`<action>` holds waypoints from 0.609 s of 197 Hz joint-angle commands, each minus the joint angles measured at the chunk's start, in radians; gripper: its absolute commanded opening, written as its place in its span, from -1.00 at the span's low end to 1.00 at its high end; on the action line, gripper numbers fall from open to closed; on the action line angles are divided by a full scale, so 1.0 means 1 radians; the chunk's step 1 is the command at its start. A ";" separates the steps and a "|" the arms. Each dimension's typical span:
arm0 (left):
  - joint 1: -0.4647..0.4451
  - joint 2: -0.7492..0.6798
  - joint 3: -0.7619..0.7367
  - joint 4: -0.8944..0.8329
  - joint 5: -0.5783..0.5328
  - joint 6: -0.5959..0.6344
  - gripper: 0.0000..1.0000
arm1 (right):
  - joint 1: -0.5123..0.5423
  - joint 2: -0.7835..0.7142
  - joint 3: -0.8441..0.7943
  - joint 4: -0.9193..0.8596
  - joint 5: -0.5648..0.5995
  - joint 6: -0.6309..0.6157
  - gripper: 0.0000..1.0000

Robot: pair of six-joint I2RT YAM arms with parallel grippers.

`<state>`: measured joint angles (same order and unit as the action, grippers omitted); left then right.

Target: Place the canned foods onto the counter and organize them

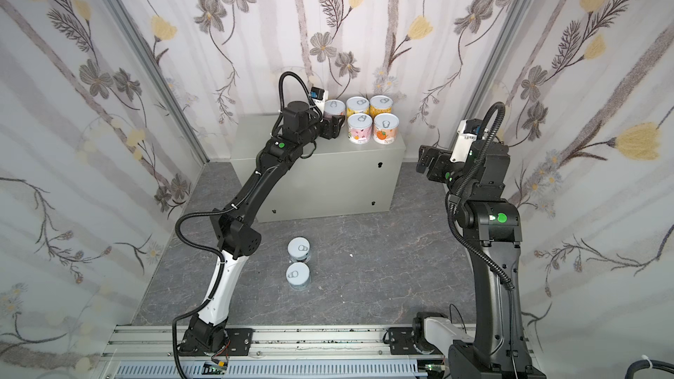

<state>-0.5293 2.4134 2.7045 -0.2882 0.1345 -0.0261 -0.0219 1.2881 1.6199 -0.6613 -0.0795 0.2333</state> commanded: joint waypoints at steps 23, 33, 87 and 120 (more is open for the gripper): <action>0.004 0.014 0.015 0.042 0.000 -0.003 0.57 | -0.003 0.005 0.001 0.034 0.004 -0.010 0.99; 0.005 0.015 0.015 0.042 0.002 -0.004 0.59 | -0.004 0.007 0.003 0.034 0.003 -0.009 0.99; 0.008 0.014 0.014 0.042 0.001 -0.003 0.70 | -0.006 0.018 0.010 0.038 -0.002 -0.009 0.99; 0.008 0.006 0.013 0.010 0.001 0.011 0.71 | -0.006 0.020 0.012 0.041 -0.005 -0.006 0.99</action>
<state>-0.5240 2.4237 2.7113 -0.2661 0.1349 -0.0265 -0.0265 1.3014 1.6249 -0.6609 -0.0795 0.2333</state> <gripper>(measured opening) 0.851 0.995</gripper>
